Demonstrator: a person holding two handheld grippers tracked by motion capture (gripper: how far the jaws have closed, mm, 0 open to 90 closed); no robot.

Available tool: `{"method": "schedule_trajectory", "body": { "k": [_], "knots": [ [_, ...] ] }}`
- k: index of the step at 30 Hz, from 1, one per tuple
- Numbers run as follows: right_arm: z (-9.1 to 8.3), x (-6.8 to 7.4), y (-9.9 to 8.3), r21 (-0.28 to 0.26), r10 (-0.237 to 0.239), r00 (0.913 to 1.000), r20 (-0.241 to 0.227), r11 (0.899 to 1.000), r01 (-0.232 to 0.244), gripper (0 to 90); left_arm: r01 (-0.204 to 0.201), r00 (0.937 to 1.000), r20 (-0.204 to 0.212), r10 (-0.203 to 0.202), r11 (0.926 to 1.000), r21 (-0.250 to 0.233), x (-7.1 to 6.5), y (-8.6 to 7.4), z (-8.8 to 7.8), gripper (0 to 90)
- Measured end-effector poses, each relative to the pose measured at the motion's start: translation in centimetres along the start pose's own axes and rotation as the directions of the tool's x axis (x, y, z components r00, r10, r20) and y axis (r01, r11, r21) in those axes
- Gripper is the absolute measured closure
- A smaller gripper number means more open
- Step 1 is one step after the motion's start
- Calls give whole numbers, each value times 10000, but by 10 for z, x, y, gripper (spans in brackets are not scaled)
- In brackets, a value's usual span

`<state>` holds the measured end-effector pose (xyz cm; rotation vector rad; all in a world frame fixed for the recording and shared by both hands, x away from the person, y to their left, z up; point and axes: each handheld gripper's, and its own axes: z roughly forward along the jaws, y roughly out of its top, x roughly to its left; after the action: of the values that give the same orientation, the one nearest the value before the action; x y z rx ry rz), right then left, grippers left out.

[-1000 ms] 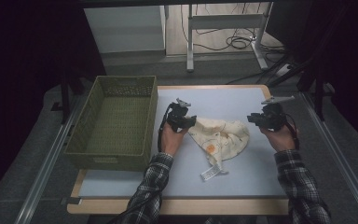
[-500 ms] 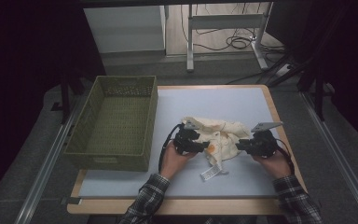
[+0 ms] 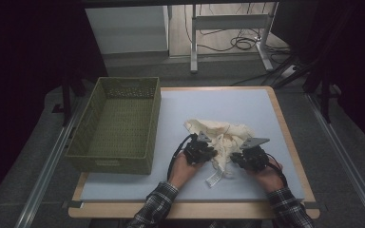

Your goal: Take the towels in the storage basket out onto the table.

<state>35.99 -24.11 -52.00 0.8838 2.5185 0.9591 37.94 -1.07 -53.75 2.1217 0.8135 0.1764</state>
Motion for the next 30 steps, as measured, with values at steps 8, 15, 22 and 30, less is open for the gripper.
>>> {"method": "schedule_trajectory", "body": {
  "k": [8,15,22,30],
  "knots": [
    [-10,-6,-6,1,331,9994,83,9995,-331,892,116,9999,-85,-118,9997,-199,4,-1,-12,880],
    [-39,-27,-20,-1,701,9945,776,9975,-703,893,107,9963,-854,-130,9996,-277,12,-8,-31,883],
    [-63,-63,-39,75,1506,9761,1569,9881,-1536,889,763,9826,-1671,-809,9965,-337,31,-19,-45,870],
    [-76,-45,-41,-347,1584,9853,644,9871,-1565,764,566,9929,-1005,-640,9956,-748,13,-22,-61,613]
  ]
}}
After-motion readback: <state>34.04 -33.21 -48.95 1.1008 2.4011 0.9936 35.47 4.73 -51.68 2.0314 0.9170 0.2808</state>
